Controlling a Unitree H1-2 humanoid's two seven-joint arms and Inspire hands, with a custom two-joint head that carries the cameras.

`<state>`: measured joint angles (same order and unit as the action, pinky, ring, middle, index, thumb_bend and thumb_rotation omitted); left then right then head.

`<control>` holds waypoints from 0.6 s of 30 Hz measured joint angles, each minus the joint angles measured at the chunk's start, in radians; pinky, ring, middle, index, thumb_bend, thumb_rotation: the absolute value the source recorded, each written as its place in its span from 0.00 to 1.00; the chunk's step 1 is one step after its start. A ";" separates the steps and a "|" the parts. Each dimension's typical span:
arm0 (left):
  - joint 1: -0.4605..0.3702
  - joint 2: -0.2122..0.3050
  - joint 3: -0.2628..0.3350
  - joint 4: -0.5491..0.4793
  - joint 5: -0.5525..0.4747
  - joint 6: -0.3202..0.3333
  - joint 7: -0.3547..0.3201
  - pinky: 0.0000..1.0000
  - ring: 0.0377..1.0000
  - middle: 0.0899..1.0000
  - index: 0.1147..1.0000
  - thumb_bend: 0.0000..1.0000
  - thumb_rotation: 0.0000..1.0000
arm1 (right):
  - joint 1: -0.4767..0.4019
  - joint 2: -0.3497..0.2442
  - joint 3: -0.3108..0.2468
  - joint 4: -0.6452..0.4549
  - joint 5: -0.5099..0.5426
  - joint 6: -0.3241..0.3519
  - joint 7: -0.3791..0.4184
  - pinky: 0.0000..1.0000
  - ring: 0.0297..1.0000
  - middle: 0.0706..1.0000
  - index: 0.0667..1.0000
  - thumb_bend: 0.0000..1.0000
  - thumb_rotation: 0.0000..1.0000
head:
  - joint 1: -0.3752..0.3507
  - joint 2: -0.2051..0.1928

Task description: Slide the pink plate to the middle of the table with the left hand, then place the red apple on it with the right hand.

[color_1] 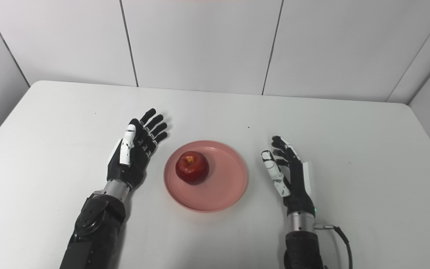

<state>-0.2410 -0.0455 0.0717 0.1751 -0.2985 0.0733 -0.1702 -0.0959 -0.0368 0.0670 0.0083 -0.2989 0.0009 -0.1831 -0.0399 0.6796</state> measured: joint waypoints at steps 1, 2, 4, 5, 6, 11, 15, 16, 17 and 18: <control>0.001 0.000 -0.001 -0.001 0.000 0.000 0.000 0.90 0.89 0.89 0.86 0.38 1.00 | -0.002 0.000 -0.001 0.002 0.010 -0.001 0.003 0.74 0.79 0.80 0.81 0.53 1.00 | 0.002 -0.002; 0.002 0.000 -0.001 -0.003 0.000 0.000 0.000 0.90 0.89 0.89 0.86 0.38 1.00 | -0.004 0.000 -0.003 0.004 0.020 -0.001 0.006 0.75 0.79 0.80 0.81 0.50 1.00 | 0.002 -0.002; 0.003 0.000 -0.002 -0.004 0.000 0.000 0.000 0.90 0.89 0.88 0.85 0.38 1.00 | -0.005 0.000 -0.005 0.006 0.037 -0.001 0.011 0.77 0.80 0.80 0.81 0.46 1.00 | 0.002 -0.002; 0.003 0.000 -0.002 -0.004 0.000 0.000 0.000 0.90 0.89 0.88 0.86 0.38 1.00 | -0.005 0.000 -0.006 0.006 0.044 -0.002 0.013 0.77 0.80 0.80 0.81 0.45 1.00 | 0.003 -0.003; 0.004 0.000 -0.003 -0.005 0.000 0.000 0.000 0.90 0.89 0.88 0.86 0.39 1.00 | -0.005 0.000 -0.005 0.006 0.048 -0.002 0.014 0.77 0.80 0.80 0.81 0.44 1.00 | 0.003 -0.003; 0.005 0.001 -0.005 -0.005 0.000 0.000 0.000 0.90 0.89 0.88 0.85 0.39 1.00 | -0.007 0.000 -0.006 0.010 0.074 -0.005 0.018 0.80 0.81 0.81 0.81 0.37 1.00 | 0.008 -0.003; 0.007 0.002 -0.006 -0.008 0.001 0.000 0.000 0.90 0.89 0.89 0.85 0.39 1.00 | -0.011 0.002 -0.009 0.015 0.101 -0.007 0.022 0.82 0.82 0.81 0.81 0.32 1.00 | 0.015 -0.006; 0.009 0.002 -0.006 -0.010 0.003 0.000 0.000 0.90 0.89 0.89 0.85 0.39 1.00 | -0.011 0.002 -0.010 0.015 0.109 -0.008 0.024 0.82 0.82 0.81 0.81 0.31 1.00 | 0.015 -0.006; 0.011 0.002 -0.008 -0.013 0.004 0.000 0.000 0.90 0.89 0.89 0.85 0.39 1.00 | -0.011 0.002 -0.011 0.015 0.114 -0.008 0.025 0.81 0.82 0.82 0.82 0.29 1.00 | 0.017 -0.006; 0.012 0.003 -0.008 -0.015 0.007 0.000 0.001 0.90 0.89 0.89 0.85 0.39 1.00 | -0.011 0.002 -0.011 0.015 0.117 -0.008 0.025 0.81 0.82 0.82 0.82 0.29 1.00 | 0.017 -0.006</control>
<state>-0.2287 -0.0428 0.0632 0.1600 -0.2912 0.0737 -0.1697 -0.1071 -0.0347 0.0562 0.0236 -0.1819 -0.0074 -0.1580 -0.0230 0.6734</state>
